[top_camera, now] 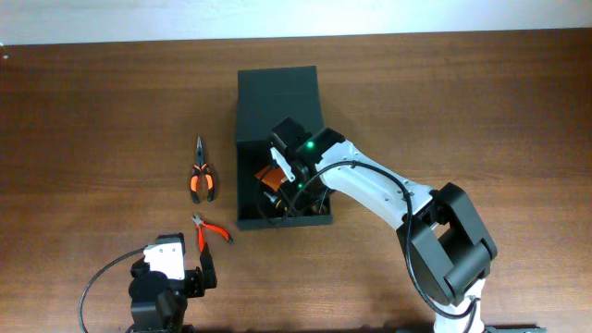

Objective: Pack container

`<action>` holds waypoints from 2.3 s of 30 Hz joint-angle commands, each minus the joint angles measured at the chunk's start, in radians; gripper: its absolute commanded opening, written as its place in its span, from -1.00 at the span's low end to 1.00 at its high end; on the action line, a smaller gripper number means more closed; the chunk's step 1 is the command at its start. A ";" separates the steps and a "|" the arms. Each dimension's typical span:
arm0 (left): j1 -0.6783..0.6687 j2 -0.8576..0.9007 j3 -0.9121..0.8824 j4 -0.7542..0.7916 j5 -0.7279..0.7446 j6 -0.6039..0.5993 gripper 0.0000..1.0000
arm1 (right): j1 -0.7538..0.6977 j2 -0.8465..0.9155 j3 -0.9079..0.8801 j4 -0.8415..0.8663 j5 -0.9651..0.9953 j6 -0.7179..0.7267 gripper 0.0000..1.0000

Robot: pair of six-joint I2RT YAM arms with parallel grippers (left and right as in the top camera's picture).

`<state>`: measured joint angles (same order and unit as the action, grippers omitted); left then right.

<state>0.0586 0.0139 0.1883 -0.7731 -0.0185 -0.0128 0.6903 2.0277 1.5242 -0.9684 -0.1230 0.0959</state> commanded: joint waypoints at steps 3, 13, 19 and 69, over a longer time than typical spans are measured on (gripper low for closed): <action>0.004 -0.008 -0.005 0.003 0.003 -0.010 0.98 | 0.004 -0.113 0.027 -0.005 -0.006 0.017 0.87; 0.004 -0.008 -0.005 0.003 0.003 -0.010 0.98 | 0.004 -0.513 0.050 -0.098 0.026 0.021 0.98; 0.004 -0.008 -0.005 0.003 0.003 -0.010 0.98 | 0.004 -0.832 -0.001 -0.207 0.228 0.105 0.98; 0.004 -0.008 0.001 0.003 0.004 -0.010 0.99 | 0.004 -1.856 -0.699 -0.053 0.293 0.235 0.98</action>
<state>0.0586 0.0139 0.1879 -0.7731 -0.0185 -0.0128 0.6918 0.1783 0.8326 -1.0241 0.1505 0.3195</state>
